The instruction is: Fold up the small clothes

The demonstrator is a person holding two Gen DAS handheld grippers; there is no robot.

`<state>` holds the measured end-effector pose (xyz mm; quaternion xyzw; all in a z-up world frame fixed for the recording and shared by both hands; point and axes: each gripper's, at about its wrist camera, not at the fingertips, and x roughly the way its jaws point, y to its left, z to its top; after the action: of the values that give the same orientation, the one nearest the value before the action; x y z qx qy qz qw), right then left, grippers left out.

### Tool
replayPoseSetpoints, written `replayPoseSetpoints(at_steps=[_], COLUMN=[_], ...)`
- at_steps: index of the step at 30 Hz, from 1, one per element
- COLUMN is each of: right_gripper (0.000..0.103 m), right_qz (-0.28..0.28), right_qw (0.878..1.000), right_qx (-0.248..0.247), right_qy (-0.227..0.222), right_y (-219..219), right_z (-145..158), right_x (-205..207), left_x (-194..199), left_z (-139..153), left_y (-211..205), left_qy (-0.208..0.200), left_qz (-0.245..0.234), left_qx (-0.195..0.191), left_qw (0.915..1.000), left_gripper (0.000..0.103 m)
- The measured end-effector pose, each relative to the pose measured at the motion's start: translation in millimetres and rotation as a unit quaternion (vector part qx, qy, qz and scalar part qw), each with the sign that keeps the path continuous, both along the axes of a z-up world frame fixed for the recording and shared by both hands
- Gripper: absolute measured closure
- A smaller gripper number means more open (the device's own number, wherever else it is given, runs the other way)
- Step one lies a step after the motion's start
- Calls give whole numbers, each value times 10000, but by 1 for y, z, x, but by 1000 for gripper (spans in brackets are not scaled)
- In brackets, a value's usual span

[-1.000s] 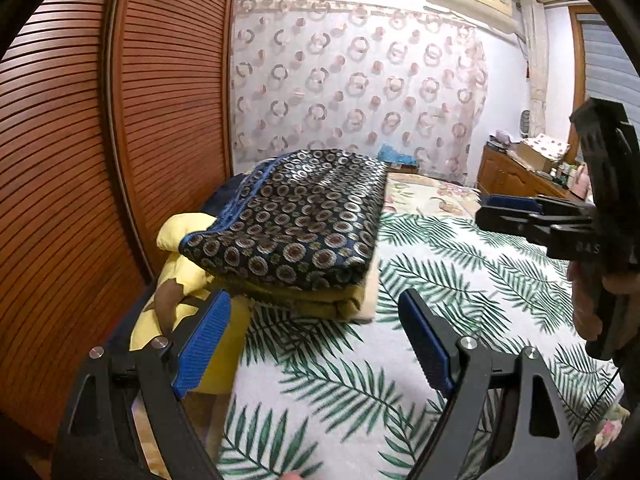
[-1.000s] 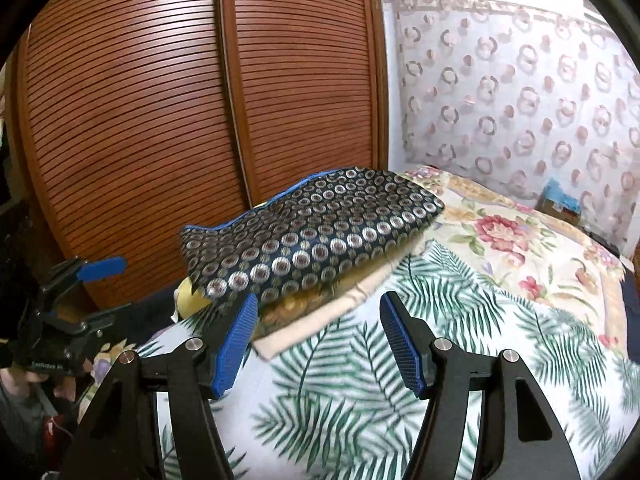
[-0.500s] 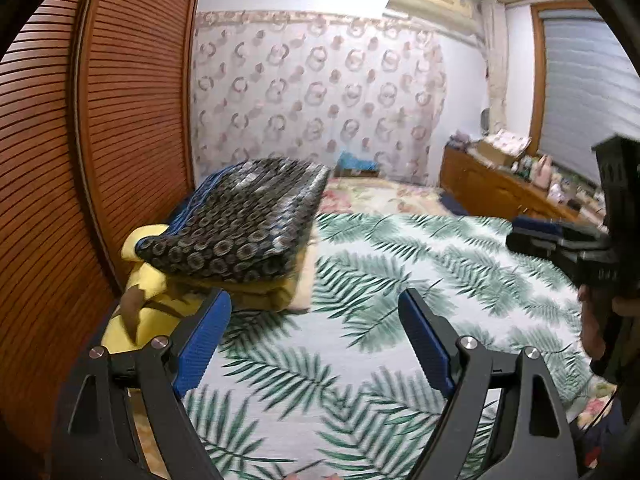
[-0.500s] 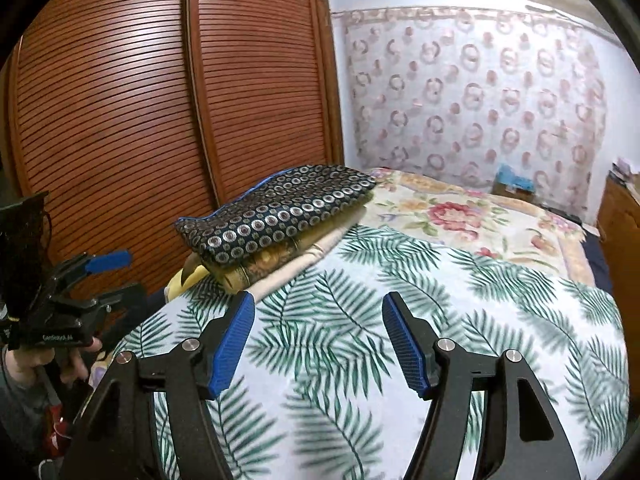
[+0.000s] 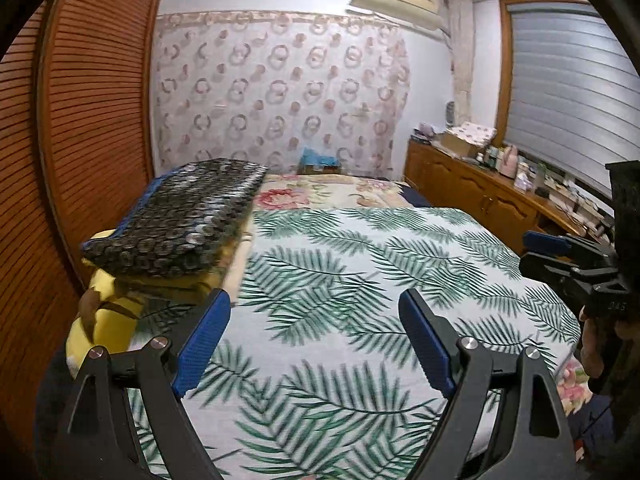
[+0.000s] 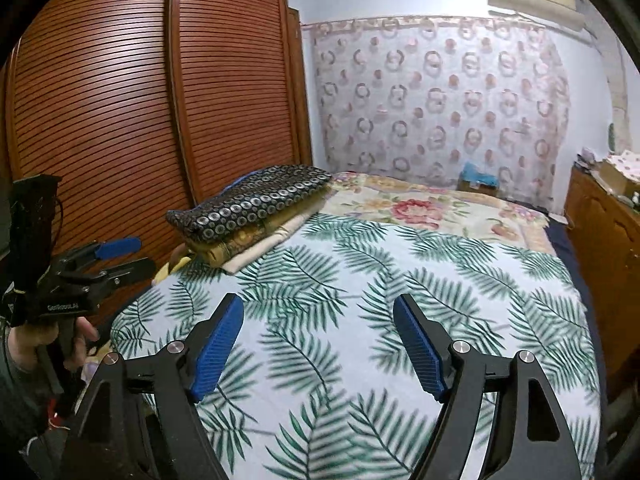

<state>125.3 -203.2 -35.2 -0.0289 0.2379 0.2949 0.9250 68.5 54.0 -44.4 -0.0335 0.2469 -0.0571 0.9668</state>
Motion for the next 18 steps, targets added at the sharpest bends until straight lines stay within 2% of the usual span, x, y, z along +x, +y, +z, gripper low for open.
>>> replayPoseSetpoints(at_steps=[7, 11, 18], right_gripper=[24, 23, 22], right_qz=[-403, -840, -1289], right_qw=[9992, 9965, 9917], right_qx=[-3, -26, 3], right_qy=[-3, 21, 3], right_y=[-32, -48, -66], right_z=[1, 3, 12], right_x=[-26, -35, -43], left_x=[14, 17, 27], left_z=[-1, 3, 15], left_y=[-33, -47, -66], left_qy=[185, 71, 64], left_qz=[-17, -82, -110], left_qx=[171, 132, 117], left_qw=[9997, 9999, 9998], left_gripper=[17, 17, 17])
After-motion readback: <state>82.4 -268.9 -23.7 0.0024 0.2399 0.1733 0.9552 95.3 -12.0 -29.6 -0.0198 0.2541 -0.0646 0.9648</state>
